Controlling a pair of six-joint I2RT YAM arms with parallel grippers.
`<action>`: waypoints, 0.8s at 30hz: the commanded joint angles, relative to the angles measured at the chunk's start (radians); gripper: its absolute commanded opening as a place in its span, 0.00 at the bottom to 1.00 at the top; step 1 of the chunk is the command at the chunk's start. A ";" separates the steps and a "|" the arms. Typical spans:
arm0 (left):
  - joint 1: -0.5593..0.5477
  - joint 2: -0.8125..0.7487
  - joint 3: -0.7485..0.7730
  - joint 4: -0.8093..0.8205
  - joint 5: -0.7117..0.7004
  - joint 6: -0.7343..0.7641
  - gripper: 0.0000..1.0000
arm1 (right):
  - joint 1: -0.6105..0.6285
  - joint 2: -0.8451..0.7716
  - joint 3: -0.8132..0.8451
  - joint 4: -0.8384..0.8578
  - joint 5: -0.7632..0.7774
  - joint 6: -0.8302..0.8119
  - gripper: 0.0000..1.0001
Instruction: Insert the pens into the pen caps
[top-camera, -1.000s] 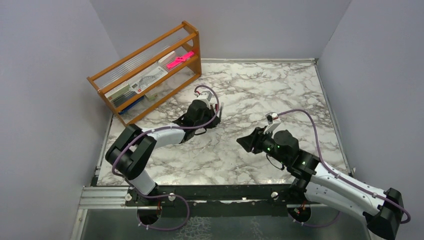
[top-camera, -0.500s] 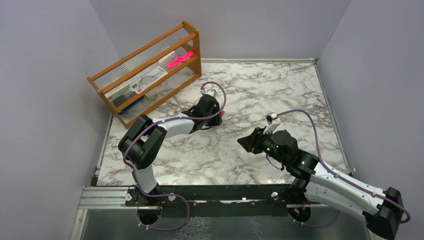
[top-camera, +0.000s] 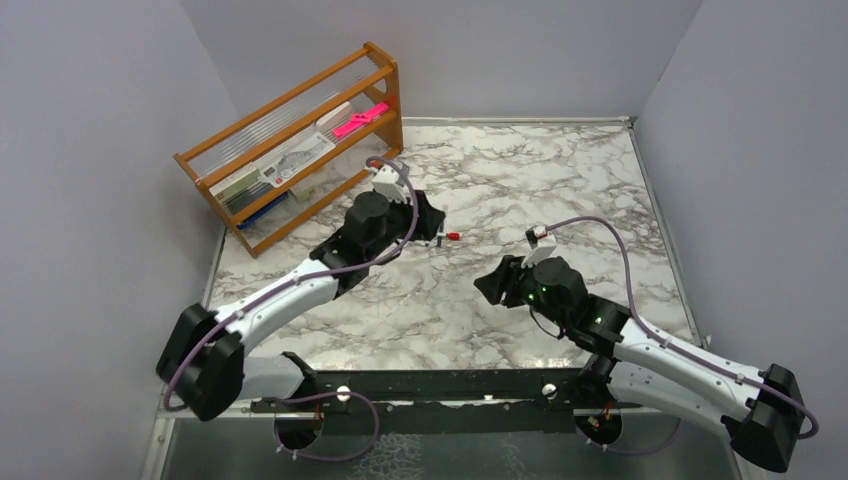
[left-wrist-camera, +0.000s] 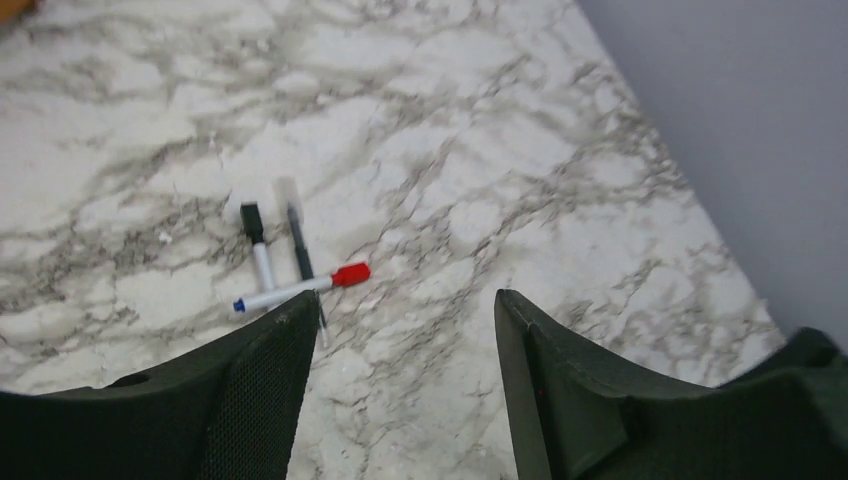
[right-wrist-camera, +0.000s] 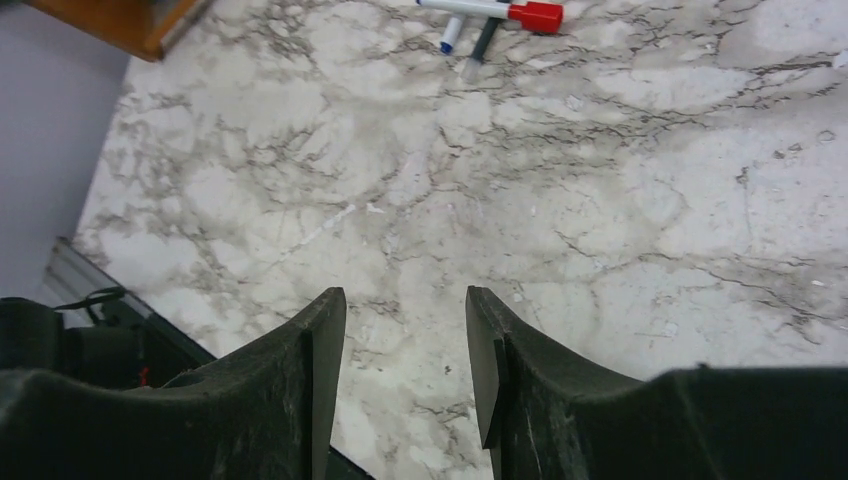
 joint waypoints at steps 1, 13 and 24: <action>0.001 -0.181 -0.036 0.076 -0.052 0.079 0.68 | 0.001 0.068 0.092 -0.095 0.096 -0.037 0.50; 0.010 -0.361 -0.095 -0.029 -0.165 0.080 0.71 | 0.001 0.092 0.125 -0.087 0.048 -0.070 0.52; 0.014 -0.338 -0.085 -0.064 -0.177 0.081 0.71 | 0.001 0.121 0.148 -0.117 0.043 -0.051 0.48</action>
